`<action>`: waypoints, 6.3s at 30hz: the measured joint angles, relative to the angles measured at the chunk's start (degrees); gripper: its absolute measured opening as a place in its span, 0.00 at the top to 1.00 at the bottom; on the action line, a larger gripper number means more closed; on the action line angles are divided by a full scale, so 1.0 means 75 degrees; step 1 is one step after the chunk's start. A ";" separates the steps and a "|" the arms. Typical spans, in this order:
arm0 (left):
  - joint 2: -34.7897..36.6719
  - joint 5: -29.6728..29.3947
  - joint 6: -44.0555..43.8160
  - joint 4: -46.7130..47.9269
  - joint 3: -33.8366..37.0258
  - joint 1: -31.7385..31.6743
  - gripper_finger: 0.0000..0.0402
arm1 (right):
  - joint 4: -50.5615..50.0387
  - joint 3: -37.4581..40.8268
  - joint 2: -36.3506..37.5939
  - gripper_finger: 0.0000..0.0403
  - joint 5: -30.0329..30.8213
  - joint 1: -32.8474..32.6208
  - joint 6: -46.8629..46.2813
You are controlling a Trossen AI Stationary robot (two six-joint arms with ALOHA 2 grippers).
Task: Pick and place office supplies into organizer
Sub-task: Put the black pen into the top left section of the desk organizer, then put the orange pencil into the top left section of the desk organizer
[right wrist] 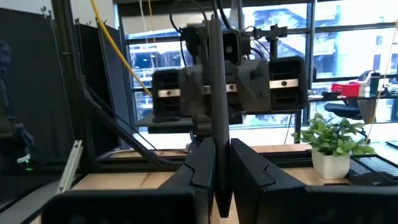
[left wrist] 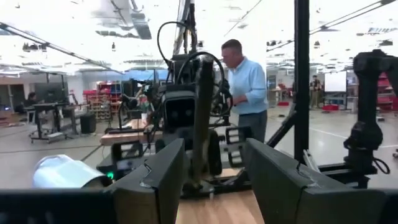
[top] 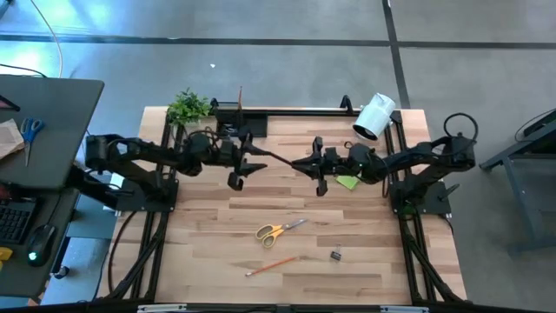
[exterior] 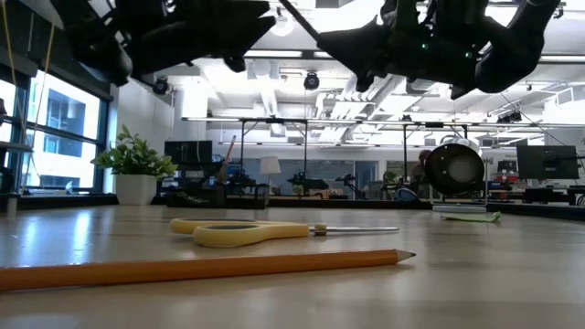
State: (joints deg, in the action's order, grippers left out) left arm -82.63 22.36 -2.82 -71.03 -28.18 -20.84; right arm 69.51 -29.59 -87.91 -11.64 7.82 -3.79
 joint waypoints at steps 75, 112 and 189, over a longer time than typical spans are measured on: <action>0.1045 -0.3265 0.1749 0.8123 -0.1986 -0.4444 0.95 | -0.3243 -0.0195 -0.0593 0.98 0.1306 -0.0078 -0.0501; 0.0511 -0.3203 0.1306 0.8701 -0.1986 -0.4919 0.59 | -0.3354 -0.0192 -0.0593 0.98 0.1550 -0.0345 -0.0377; 0.1991 -0.7040 -0.2712 0.9818 -0.1992 0.6852 0.58 | -0.4432 -0.3240 -0.4168 0.97 0.4021 -0.5670 -0.1833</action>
State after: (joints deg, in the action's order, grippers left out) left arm -67.70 -30.44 -23.16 2.60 -43.11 30.55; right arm 36.27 -53.89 -119.17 18.52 -34.70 -17.54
